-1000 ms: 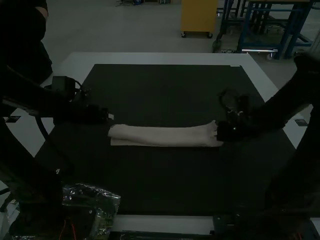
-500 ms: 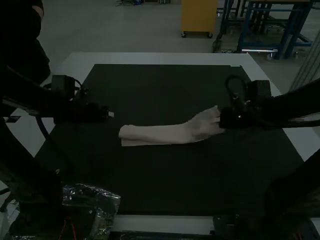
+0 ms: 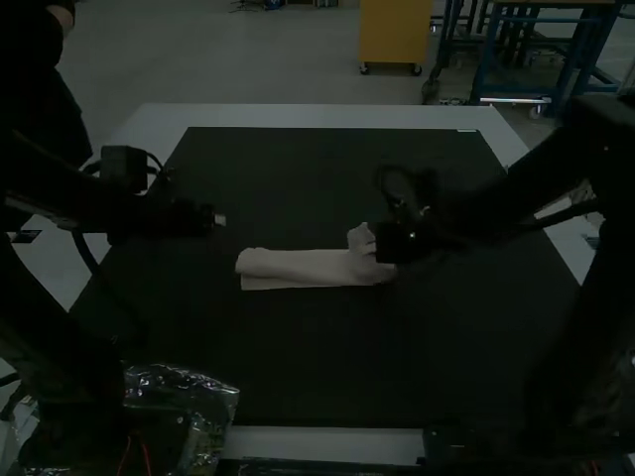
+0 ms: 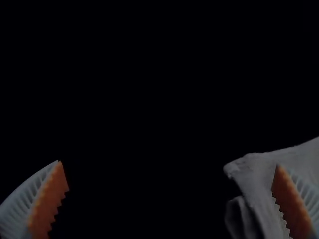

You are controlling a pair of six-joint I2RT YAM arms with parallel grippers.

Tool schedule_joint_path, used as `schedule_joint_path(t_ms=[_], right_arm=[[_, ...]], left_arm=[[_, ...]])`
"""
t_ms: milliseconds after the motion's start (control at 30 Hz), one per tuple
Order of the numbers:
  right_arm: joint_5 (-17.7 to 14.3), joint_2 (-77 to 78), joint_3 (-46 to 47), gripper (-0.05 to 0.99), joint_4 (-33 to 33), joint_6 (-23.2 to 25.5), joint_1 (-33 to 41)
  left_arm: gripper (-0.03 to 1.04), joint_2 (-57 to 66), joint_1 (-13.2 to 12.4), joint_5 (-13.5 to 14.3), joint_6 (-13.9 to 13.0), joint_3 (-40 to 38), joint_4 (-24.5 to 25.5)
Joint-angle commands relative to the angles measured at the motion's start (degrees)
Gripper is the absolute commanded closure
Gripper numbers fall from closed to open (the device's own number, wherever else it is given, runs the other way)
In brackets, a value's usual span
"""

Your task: Fold the towel.

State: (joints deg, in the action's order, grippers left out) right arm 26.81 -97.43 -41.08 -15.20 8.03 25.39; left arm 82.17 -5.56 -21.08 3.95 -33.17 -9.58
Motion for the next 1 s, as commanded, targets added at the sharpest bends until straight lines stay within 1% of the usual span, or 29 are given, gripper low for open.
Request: schedule_joint_path(t_ms=[0,67,133,400,467,767,967], right_arm=[[-0.1,-1.4,-4.1,0.96,-0.5,1.5,2.7],[-0.1,-2.8,-6.4,0.96,-0.5,1.5,4.2],[-0.1,-4.3,-8.5,0.96,-0.2,1.5,5.5],[0.1,-10.0,-14.7,0.96,0.4,1.5,8.4],[0.1,-11.2,-16.0,0.96,0.6,1.5,9.4],[0.2,-15.5,-21.6,0.96,1.2,3.5,13.5],[0.2,-17.8,-24.3,0.96,1.8,3.8,15.3]], left_arm=[[0.05,-1.0,-0.1,0.7,0.3,0.9,-2.1],[0.05,-1.0,-0.1,1.0,0.7,1.4,-3.6],[0.05,-1.0,-0.2,1.0,0.5,1.6,-4.2],[0.05,-1.8,-0.4,1.0,0.0,2.5,-4.8],[0.05,-1.8,-0.4,1.0,-0.7,2.5,-4.7],[0.05,-1.8,-0.4,1.0,-0.6,2.5,-6.0],[0.05,-1.8,-0.4,1.0,-0.7,2.9,-6.3]])
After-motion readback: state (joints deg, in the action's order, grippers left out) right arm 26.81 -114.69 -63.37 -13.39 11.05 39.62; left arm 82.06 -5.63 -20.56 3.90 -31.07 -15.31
